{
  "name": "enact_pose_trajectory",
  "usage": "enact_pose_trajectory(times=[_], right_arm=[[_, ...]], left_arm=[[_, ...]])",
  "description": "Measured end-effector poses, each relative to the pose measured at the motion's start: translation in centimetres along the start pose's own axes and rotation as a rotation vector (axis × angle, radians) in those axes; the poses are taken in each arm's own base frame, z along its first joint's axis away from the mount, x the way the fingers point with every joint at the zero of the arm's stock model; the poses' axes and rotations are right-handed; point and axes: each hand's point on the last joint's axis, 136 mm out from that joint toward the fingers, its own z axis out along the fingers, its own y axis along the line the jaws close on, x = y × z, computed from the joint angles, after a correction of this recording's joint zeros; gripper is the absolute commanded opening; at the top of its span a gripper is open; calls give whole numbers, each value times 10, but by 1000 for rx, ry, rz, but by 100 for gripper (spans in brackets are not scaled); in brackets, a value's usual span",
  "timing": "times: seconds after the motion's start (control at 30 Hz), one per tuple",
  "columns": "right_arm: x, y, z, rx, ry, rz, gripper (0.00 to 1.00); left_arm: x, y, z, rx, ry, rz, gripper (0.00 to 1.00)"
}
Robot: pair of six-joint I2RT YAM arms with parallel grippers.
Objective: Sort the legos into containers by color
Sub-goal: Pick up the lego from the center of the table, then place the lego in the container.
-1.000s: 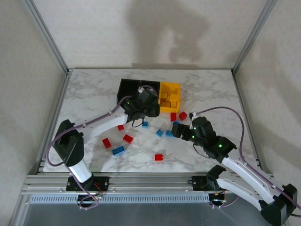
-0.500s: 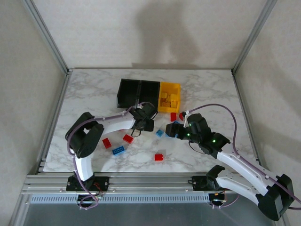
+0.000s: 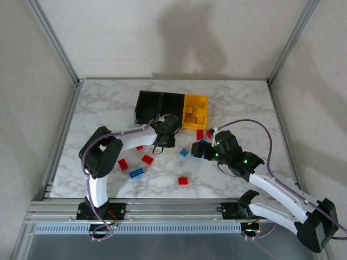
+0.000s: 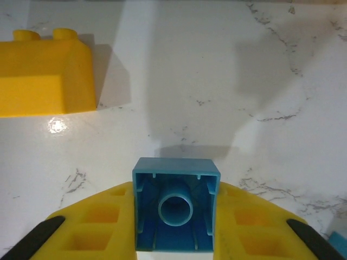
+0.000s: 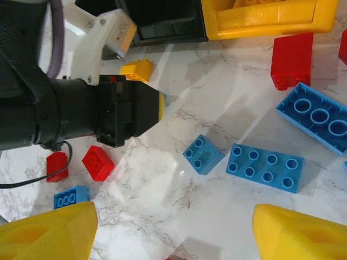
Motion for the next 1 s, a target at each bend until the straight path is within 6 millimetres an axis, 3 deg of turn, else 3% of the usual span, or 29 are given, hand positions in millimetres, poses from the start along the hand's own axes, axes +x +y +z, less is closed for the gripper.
enact_pose_trajectory(times=[0.17, 0.4, 0.5, 0.67, 0.9, 1.0], right_arm=[[1, -1, 2, 4, 6, 1, 75], [-4, 3, 2, -11, -12, 3, 75], [-5, 5, 0, -18, -21, 6, 75], [-10, 9, -9, -41, -48, 10, 75], [-10, 9, -14, -39, -57, 17, 75], [-10, 8, -14, -38, -55, 21, 75]], left_arm=[[-27, -6, -25, 30, -50, -4, 23], [-114, -19, -74, 104, -219, -62, 23], [-144, -25, -80, 121, -264, -83, 23], [-166, -28, -54, 97, -256, -90, 23], [-155, -18, -3, 15, -172, -83, 26], [-150, -15, 3, -1, -151, -79, 36]])
